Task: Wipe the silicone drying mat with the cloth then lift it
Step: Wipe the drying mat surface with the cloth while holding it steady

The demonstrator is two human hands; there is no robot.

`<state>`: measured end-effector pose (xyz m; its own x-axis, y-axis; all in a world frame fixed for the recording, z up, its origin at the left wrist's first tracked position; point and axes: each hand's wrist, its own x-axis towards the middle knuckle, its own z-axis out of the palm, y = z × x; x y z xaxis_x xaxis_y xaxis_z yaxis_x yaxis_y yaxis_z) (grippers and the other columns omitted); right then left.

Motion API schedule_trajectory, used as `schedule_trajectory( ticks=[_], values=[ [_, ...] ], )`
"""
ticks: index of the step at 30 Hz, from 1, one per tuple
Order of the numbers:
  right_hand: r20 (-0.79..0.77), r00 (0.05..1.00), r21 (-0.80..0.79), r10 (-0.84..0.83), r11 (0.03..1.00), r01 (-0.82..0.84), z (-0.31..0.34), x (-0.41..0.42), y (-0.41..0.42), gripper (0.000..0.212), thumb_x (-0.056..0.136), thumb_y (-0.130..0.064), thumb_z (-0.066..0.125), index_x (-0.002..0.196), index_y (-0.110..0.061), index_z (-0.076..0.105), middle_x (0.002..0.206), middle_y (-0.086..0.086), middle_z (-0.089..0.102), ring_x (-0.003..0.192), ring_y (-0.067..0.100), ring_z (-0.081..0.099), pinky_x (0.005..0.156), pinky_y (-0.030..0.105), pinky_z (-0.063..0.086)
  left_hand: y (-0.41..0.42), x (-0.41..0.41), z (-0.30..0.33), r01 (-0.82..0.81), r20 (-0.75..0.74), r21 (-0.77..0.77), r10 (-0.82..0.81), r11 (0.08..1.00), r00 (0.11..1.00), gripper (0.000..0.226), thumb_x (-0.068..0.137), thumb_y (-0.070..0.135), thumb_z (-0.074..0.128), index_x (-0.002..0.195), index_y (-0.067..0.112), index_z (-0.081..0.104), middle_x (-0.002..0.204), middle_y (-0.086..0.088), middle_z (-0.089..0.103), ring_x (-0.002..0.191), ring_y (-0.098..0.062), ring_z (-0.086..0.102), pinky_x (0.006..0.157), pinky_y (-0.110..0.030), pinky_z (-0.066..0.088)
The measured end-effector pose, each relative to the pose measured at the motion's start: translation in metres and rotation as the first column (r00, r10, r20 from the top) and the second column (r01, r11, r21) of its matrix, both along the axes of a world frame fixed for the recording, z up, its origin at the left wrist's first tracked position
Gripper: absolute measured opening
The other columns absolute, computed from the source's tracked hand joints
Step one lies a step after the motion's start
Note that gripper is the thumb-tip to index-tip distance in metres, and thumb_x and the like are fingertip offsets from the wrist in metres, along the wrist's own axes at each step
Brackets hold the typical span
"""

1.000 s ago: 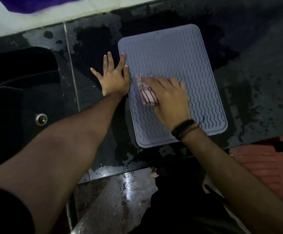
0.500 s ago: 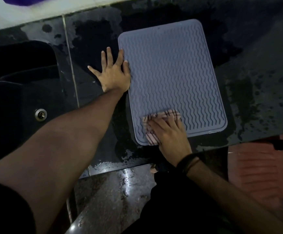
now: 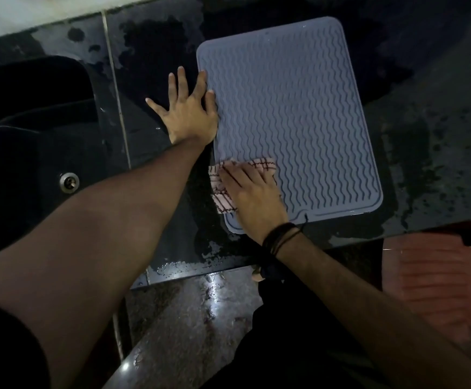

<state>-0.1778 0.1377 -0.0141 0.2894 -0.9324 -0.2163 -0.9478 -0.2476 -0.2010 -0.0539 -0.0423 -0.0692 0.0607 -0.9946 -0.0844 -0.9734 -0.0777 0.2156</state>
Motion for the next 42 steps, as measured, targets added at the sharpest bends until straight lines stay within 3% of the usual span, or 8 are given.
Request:
schedule_trajectory(
  ticks=[10,15,18,22,31,36,39,42],
  values=[
    [0.106,0.986,0.164,0.127,0.976,-0.143,0.022,-0.03,0.071,0.057,0.081,-0.01,0.046,0.137,-0.02,0.049,0.139,-0.003,0.051,0.124,0.024,0.044,0.1,0.042,0.034,0.002,-0.001,0.003,-0.006,-0.01,-0.007,0.006,1.0,1.0,0.051,0.105,0.049,0.024,0.156,0.042,0.031,0.17,-0.003,0.014,0.158,-0.024,0.005,0.113,-0.078,-0.002],
    [0.24,0.968,-0.044,-0.067,0.996,0.08,0.038,-0.031,0.029,0.054,0.077,-0.01,0.052,0.129,-0.023,0.056,0.128,-0.002,0.06,0.118,0.024,0.049,0.095,0.043,0.039,0.001,0.0,0.001,-0.004,-0.022,-0.012,0.003,1.0,1.0,0.052,0.105,0.049,0.025,0.155,0.042,0.032,0.17,-0.004,0.015,0.158,-0.024,0.006,0.113,-0.078,-0.004],
    [0.157,0.983,-0.085,-0.097,0.99,0.111,0.032,-0.021,-0.011,0.056,0.078,-0.01,0.06,0.132,-0.021,0.054,0.132,0.0,0.057,0.119,0.025,0.048,0.098,0.045,0.036,0.001,0.0,0.001,-0.007,-0.02,-0.013,0.006,1.0,1.0,0.051,0.105,0.049,0.025,0.155,0.042,0.033,0.17,-0.004,0.015,0.158,-0.024,0.007,0.113,-0.078,-0.004],
    [0.02,1.0,0.006,-0.006,1.0,0.006,0.008,-0.007,-0.011,0.052,0.087,-0.011,0.038,0.138,-0.018,0.047,0.144,0.003,0.047,0.126,0.029,0.041,0.108,0.047,0.029,0.0,0.0,0.0,-0.006,-0.022,-0.011,0.005,1.0,1.0,0.052,0.104,0.05,0.024,0.155,0.043,0.032,0.17,-0.003,0.015,0.158,-0.024,0.006,0.113,-0.078,-0.003],
    [0.101,0.99,0.105,0.096,0.989,-0.106,0.021,-0.035,0.077,0.055,0.08,-0.009,0.052,0.134,-0.02,0.054,0.135,-0.005,0.056,0.119,0.024,0.049,0.095,0.04,0.038,0.001,0.0,0.002,-0.01,-0.019,-0.002,0.01,1.0,1.0,0.052,0.105,0.051,0.022,0.156,0.042,0.03,0.17,-0.003,0.014,0.158,-0.024,0.005,0.112,-0.078,-0.004],
    [0.144,0.987,-0.055,-0.071,0.995,0.08,0.042,-0.053,0.037,0.06,0.069,-0.002,0.056,0.125,-0.025,0.058,0.124,-0.004,0.063,0.111,0.025,0.052,0.085,0.038,0.04,0.0,0.0,-0.001,-0.007,-0.022,-0.011,0.007,1.0,1.0,0.053,0.104,0.051,0.022,0.155,0.041,0.032,0.17,-0.004,0.015,0.158,-0.024,0.006,0.112,-0.078,-0.004],
    [0.162,0.973,-0.163,-0.167,0.967,0.194,0.045,-0.059,-0.017,0.059,0.07,-0.008,0.054,0.128,-0.02,0.056,0.126,0.002,0.062,0.113,0.028,0.051,0.089,0.041,0.04,0.001,0.0,-0.001,-0.01,-0.024,-0.008,0.01,1.0,1.0,0.053,0.104,0.05,0.023,0.155,0.042,0.032,0.17,-0.004,0.015,0.158,-0.024,0.006,0.112,-0.078,-0.005],
    [0.057,0.987,-0.077,-0.153,0.985,0.157,0.03,-0.049,-0.062,0.063,0.075,-0.008,0.063,0.136,-0.018,0.05,0.137,0.004,0.055,0.12,0.03,0.046,0.097,0.043,0.035,0.001,0.0,0.001,-0.012,-0.024,-0.007,0.012,1.0,1.0,0.053,0.104,0.05,0.024,0.155,0.042,0.032,0.17,-0.003,0.014,0.158,-0.023,0.006,0.112,-0.078,-0.004]
  ],
)
